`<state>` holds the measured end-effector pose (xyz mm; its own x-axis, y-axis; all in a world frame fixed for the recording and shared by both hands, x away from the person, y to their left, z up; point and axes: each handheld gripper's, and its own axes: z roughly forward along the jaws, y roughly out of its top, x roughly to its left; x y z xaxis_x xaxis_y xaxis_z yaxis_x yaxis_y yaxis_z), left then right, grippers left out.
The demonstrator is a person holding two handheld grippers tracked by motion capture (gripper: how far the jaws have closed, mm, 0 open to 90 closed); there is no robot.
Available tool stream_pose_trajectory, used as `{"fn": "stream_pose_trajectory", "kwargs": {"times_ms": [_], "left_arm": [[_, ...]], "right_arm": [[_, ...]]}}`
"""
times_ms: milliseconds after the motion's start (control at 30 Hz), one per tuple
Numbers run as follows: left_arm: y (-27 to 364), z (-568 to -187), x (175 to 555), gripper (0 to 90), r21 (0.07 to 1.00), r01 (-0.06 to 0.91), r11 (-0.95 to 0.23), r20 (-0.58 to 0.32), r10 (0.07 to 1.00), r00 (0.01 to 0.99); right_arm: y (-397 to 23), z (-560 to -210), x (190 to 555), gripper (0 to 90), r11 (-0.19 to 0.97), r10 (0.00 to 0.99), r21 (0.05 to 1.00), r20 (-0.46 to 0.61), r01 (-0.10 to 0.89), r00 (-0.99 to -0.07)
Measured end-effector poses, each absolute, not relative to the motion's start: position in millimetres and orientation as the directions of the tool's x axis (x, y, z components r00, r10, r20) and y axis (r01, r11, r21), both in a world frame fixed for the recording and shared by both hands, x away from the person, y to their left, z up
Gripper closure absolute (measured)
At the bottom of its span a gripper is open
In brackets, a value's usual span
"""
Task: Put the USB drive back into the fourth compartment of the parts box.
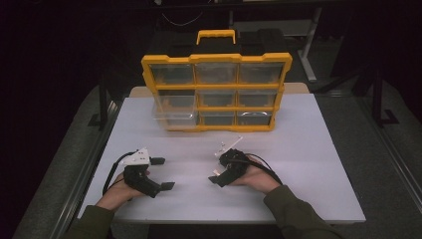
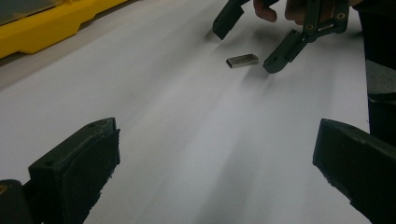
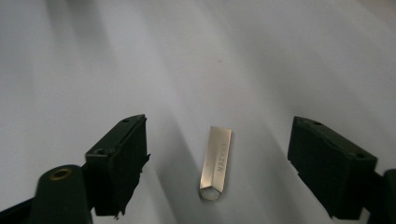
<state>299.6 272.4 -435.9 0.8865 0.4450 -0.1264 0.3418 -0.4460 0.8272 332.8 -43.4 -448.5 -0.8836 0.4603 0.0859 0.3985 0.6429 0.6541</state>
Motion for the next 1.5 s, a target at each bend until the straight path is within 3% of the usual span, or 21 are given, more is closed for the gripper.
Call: {"fn": "stream_pose_trajectory", "kwargs": {"times_ms": [367, 700, 1233, 1500], "left_arm": [[272.9, -436.1, 300.2, 0.0, 0.829, 0.344, -0.441, -0.13, 0.448, 0.885], [274.1, -435.3, 300.5, 0.0, 0.833, 0.347, -0.431, -0.131, 0.455, 0.881], [274.2, -435.1, 300.1, 0.0, 0.833, 0.343, -0.434, -0.127, 0.455, 0.882], [274.1, -435.2, 299.6, 0.0, 0.832, 0.342, -0.437, -0.125, 0.452, 0.883]], "right_arm": [[-45.8, -448.6, 330.6, 45.2, 0.642, 0.464, 0.661, 0.069, 0.389, -0.883], [-47.1, -449.1, 328.9, 60.9, 0.648, 0.461, 0.655, 0.069, 0.389, -0.885], [-45.8, -450.8, 327.6, 77.2, 0.671, 0.454, 0.645, 0.031, 0.365, -0.89], [-46.5, -450.1, 329.0, 78.1, 0.674, 0.446, 0.643, 0.036, 0.362, -0.894]]}}
